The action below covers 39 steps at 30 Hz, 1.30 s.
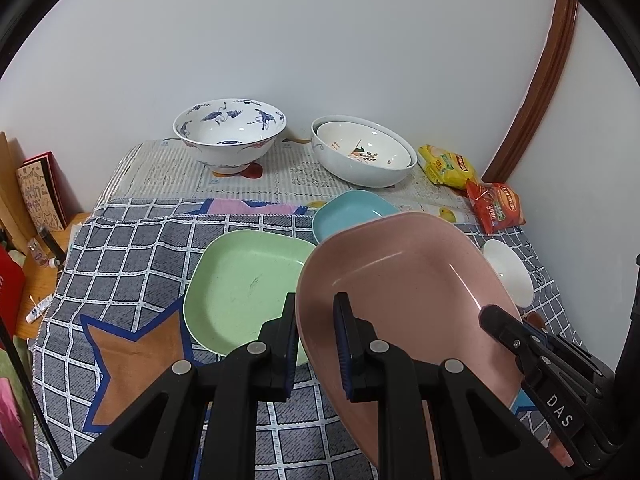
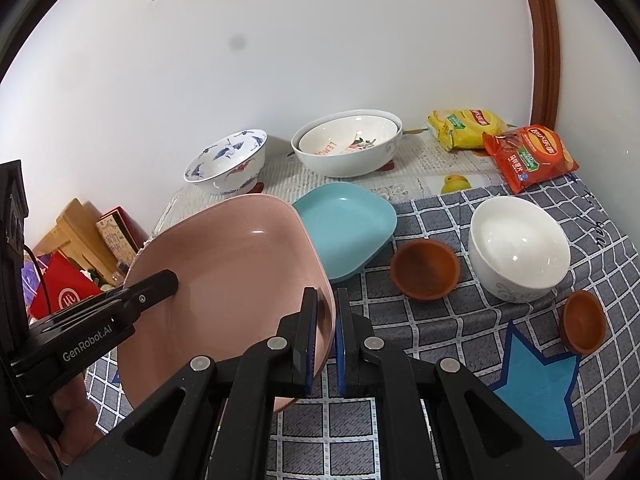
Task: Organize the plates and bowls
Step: 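Lift the pink plate with both grippers and carry it over the green plate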
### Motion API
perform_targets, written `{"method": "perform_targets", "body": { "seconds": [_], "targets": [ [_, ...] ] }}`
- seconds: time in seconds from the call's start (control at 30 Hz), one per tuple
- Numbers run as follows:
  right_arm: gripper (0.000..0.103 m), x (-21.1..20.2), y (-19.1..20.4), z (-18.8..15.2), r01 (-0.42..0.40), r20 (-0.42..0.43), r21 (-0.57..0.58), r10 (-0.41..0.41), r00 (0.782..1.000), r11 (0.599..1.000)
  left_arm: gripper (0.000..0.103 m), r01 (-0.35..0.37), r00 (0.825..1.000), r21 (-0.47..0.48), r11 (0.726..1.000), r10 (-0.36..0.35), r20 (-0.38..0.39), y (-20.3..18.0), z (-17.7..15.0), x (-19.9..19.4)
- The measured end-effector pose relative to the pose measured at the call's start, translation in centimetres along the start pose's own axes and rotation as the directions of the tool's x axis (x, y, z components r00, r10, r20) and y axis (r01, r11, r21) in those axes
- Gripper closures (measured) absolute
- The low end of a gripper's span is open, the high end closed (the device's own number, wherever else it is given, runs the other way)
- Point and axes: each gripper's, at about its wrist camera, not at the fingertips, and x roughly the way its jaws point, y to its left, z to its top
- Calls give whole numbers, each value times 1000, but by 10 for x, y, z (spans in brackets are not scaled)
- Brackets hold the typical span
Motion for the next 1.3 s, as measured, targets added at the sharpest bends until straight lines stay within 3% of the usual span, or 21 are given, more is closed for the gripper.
{"method": "perform_targets", "body": {
  "seconds": [1.3],
  "targets": [
    [95, 72, 42, 4, -31, -89, -88, 23, 996, 996, 86, -44, 997, -112, 993, 37, -65, 67, -6, 48]
  ]
}}
